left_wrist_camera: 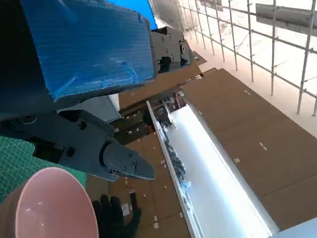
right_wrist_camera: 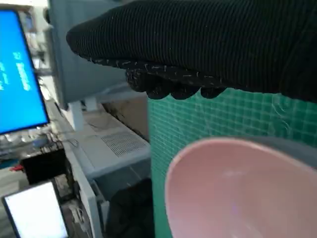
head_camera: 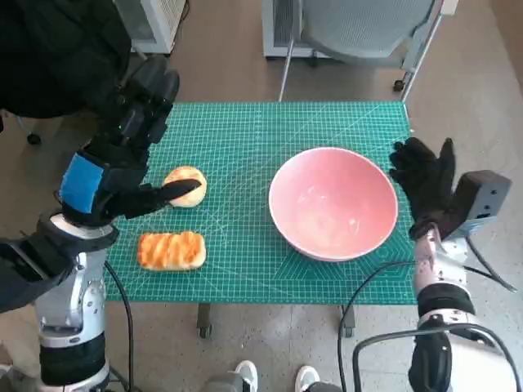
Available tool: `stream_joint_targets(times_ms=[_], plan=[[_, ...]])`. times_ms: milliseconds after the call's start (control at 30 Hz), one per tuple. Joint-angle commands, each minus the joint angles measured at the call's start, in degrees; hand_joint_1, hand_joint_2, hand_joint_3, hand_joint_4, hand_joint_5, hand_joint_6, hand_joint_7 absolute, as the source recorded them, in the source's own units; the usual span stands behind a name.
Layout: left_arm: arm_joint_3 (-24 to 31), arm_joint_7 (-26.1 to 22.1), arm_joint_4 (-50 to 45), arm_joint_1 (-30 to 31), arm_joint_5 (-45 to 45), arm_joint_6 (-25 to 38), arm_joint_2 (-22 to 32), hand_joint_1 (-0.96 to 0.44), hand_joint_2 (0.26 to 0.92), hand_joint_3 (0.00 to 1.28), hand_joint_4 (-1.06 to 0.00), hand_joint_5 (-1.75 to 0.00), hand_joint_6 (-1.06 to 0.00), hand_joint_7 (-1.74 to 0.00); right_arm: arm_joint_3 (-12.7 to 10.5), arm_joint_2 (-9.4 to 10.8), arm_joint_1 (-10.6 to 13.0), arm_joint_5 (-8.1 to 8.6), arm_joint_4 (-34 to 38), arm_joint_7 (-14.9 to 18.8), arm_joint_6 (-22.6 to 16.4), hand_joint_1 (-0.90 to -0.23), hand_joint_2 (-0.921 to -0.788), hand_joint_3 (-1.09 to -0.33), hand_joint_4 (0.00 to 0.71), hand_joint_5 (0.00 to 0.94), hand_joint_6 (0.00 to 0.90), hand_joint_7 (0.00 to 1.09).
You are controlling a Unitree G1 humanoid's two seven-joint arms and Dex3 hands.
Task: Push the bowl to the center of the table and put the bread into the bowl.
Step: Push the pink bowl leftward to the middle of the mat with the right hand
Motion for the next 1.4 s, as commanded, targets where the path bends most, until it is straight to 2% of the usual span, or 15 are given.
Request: stream_joint_targets(times_ms=[33,233,333,500,533,567,633,667,767,1400], plan=[[0.0,0.3,-1.4,0.5,-0.2,0.5,0.4,-0.22,0.905,0.07,0.0,0.0,0.0,-0.24,-0.3,1.6,0.7,0.39,0.6,0.6,0.8,-0.725,-0.921,-0.887,0.4,0.002,0.463,0.02],[0.1,0.3,-1.7,0.7,-0.3,0.6,0.4,-0.22,0.9,0.08,0.0,0.0,0.0,-0.24,-0.1,2.3,0.3,0.0,0.6,0.5,1.1,-0.718,-0.921,-0.911,0.395,0.0,0.463,0.02],[0.1,0.3,-2.0,0.9,-0.2,0.6,0.4,-0.22,0.897,0.09,0.0,0.0,0.0,-0.24,-0.5,3.1,0.2,0.53,0.6,1.0,1.0,-0.714,-0.921,-0.921,0.395,0.001,0.464,0.02],[0.3,0.3,-2.1,1.3,-0.1,0.3,0.5,-0.22,0.892,0.1,0.0,0.0,0.0,-0.24,0.0,4.1,-0.2,-0.07,0.6,0.6,1.2,-0.707,-0.921,-0.925,0.396,0.001,0.471,0.02],[0.3,0.3,-2.1,1.4,-0.1,0.2,0.5,-0.22,0.825,0.23,0.0,0.0,0.0,-0.23,0.1,4.4,-0.3,-0.18,0.6,0.6,1.1,-0.706,-0.921,-0.926,0.397,0.001,0.475,0.02],[0.4,0.3,-2.0,1.4,-0.1,0.2,0.5,-0.22,0.73,0.41,0.0,0.0,0.0,-0.23,0.2,4.5,-0.4,-0.25,0.6,0.6,1.1,-0.707,-0.921,-0.927,0.398,0.002,0.479,0.02],[0.4,0.3,-2.1,1.5,-0.1,0.1,0.5,-0.22,0.642,0.58,0.0,0.0,0.0,-0.22,0.3,4.8,-0.4,-0.32,0.6,0.6,1.0,-0.709,-0.921,-0.927,0.399,0.002,0.484,0.02],[0.4,0.4,-2.2,1.5,-0.1,0.2,0.5,-0.22,0.608,0.64,0.0,0.0,0.0,-0.22,0.4,5.0,-0.5,-0.37,0.6,0.8,1.0,-0.709,-0.921,-0.928,0.4,0.002,0.486,0.02],[0.5,0.5,-2.4,1.7,-0.1,0.3,0.4,-0.23,0.566,0.72,0.0,0.0,0.0,-0.22,0.6,5.4,-0.6,-0.49,0.6,1.1,1.0,-0.708,-0.921,-0.928,0.399,0.002,0.489,0.02],[0.5,1.6,-3.6,2.6,-0.1,0.5,0.3,-0.23,0.54,0.78,0.0,0.0,0.0,-0.22,3.2,7.4,-1.7,-1.84,0.4,2.0,0.9,-0.67,-0.921,-0.96,0.358,0.0,0.415,0.0]])
